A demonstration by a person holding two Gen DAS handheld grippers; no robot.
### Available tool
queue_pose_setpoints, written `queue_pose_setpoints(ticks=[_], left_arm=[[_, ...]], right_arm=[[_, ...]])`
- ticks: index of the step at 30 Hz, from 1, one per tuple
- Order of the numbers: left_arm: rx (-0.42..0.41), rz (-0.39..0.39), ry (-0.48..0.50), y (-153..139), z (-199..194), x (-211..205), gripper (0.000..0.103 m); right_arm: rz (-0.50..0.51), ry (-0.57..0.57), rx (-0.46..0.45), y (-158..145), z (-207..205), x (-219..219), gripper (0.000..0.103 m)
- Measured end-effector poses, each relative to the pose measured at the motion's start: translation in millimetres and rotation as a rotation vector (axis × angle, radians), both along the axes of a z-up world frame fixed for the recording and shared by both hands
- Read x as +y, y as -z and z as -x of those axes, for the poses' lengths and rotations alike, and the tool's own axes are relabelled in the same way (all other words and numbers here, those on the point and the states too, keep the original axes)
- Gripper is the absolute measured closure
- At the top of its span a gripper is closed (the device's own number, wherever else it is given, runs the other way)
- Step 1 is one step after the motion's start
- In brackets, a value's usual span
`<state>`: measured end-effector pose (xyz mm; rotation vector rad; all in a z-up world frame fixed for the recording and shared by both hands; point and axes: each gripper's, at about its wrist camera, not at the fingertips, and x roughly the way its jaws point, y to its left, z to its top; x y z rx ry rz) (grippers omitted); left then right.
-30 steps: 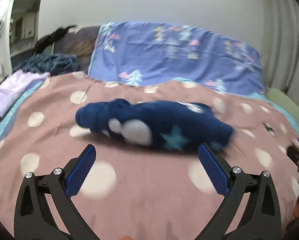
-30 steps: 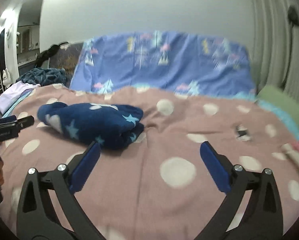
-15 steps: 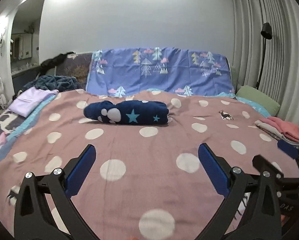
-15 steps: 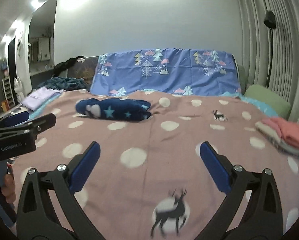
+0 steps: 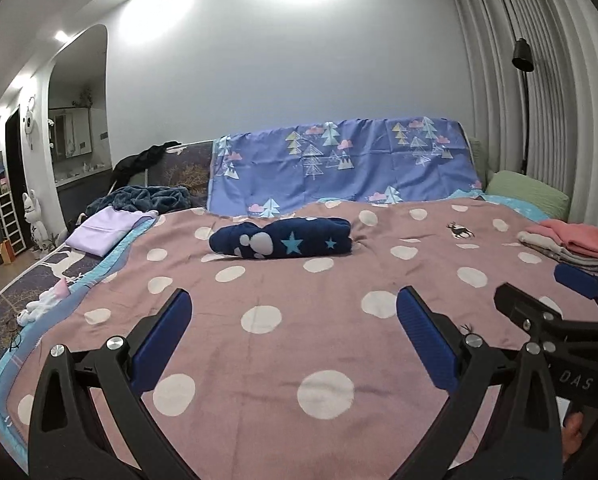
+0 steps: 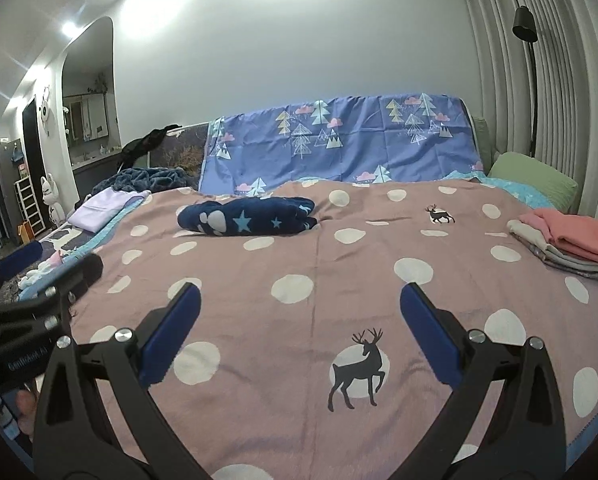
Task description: Fold small clothes
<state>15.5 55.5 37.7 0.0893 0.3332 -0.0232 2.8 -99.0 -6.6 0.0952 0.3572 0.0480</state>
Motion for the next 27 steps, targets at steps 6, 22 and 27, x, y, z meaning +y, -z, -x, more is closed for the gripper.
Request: queue_pose_setpoints(ticks=[6, 22, 27], left_arm=[[0.013, 0.017, 0.016, 2.6, 7.7, 0.9, 0.001], [0.075, -0.004, -0.009, 19.9, -1.3, 6.3, 0.001], [0.074, -0.015, -0.017, 21.6, -0.6, 6.2, 0.001]], right_arm=[[0.001, 0.008, -0.013, -3.9, 9.7, -0.9, 0.002], [0.040, 0.014, 0.009, 2.8, 12.9, 3.0, 0.002], [0.031, 0.015, 0.016, 6.5, 12.0, 1.6, 0.002]])
